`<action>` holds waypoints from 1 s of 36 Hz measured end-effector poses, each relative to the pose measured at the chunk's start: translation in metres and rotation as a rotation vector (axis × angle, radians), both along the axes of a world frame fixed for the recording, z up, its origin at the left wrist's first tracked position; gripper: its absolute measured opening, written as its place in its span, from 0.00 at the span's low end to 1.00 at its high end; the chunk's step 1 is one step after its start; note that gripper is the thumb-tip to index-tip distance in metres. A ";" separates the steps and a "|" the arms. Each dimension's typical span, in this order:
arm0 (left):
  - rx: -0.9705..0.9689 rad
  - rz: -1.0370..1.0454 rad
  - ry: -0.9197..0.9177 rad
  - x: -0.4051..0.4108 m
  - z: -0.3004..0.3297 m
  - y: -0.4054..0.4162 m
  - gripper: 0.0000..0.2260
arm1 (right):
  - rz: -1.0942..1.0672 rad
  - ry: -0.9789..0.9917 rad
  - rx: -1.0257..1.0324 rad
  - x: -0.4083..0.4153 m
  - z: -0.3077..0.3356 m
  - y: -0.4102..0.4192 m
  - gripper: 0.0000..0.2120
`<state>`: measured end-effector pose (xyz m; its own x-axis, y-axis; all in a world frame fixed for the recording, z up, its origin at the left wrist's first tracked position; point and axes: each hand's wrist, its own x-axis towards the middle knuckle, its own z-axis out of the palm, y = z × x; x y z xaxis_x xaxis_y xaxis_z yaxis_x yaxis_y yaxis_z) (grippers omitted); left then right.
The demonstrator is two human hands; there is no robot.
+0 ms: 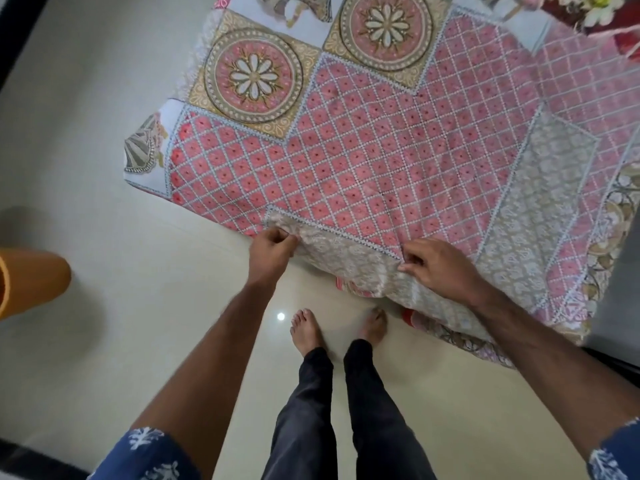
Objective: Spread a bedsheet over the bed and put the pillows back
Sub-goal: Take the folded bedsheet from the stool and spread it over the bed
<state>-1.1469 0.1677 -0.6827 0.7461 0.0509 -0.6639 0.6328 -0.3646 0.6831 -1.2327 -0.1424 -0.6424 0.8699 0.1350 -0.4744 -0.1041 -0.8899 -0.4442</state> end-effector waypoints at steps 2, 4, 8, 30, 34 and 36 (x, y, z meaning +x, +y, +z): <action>0.005 0.006 -0.010 -0.003 0.003 0.003 0.09 | -0.004 -0.021 0.005 -0.003 0.000 0.005 0.17; 0.011 0.021 -0.021 -0.005 0.007 0.005 0.08 | -0.013 -0.042 0.001 -0.005 0.001 0.010 0.18; 0.042 0.041 -0.063 -0.004 0.013 0.012 0.09 | -0.008 -0.037 -0.004 -0.004 -0.001 0.011 0.18; 0.350 0.212 -0.175 0.104 0.022 0.047 0.27 | 0.123 -0.136 -0.130 0.094 0.019 0.033 0.28; 0.371 0.040 -0.110 0.116 0.040 0.072 0.37 | 0.283 -0.051 -0.160 0.120 0.033 0.078 0.33; 0.432 -0.071 -0.151 0.124 0.045 0.082 0.36 | 0.308 -0.049 -0.167 0.132 0.034 0.098 0.34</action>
